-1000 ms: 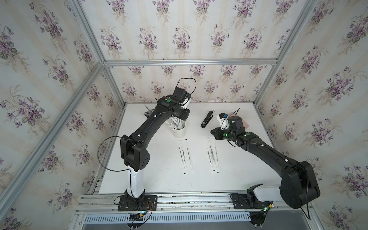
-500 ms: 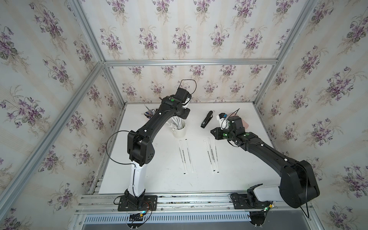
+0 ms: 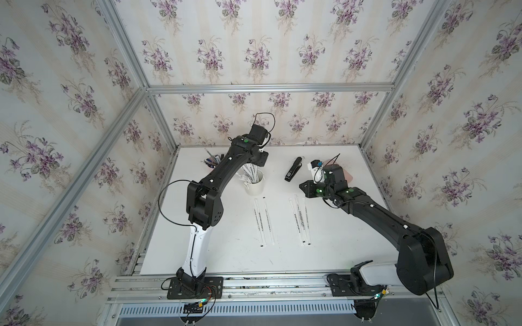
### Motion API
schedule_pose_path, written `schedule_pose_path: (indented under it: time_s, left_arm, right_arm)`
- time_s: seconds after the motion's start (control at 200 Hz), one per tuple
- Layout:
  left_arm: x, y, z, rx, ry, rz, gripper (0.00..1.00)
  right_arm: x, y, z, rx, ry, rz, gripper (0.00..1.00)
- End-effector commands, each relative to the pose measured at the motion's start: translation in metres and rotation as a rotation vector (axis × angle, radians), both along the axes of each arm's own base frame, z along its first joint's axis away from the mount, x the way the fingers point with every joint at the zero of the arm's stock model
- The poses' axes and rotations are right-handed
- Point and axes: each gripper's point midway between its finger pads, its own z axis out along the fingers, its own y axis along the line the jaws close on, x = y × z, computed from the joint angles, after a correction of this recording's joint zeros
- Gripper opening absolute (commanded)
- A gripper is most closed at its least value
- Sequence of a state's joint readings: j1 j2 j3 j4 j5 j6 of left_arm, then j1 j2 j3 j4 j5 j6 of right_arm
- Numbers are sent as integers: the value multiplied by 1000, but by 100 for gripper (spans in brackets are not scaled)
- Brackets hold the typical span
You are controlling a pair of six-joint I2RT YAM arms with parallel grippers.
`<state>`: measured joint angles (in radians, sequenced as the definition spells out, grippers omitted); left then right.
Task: Take the straws out of the storage container
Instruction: Pick up the straw from the container.
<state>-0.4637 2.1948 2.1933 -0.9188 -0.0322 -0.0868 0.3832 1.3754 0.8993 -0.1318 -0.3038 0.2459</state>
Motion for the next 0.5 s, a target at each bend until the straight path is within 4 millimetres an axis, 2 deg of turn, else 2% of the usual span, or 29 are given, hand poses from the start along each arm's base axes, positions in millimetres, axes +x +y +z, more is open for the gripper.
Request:
schedule_pose_path:
  time_s: [0.0, 0.42, 0.495]
  left_arm:
    - [7, 0, -2, -1, -17, 19, 37]
    - [8, 1, -8, 0, -7, 21, 18]
    - [8, 2, -8, 0, -5, 23, 18]
  right_arm:
    - [3, 0, 3, -4, -21, 1, 16]
    - [3, 0, 3, -6, -21, 1, 16]
    - [2, 0, 2, -7, -19, 0, 16]
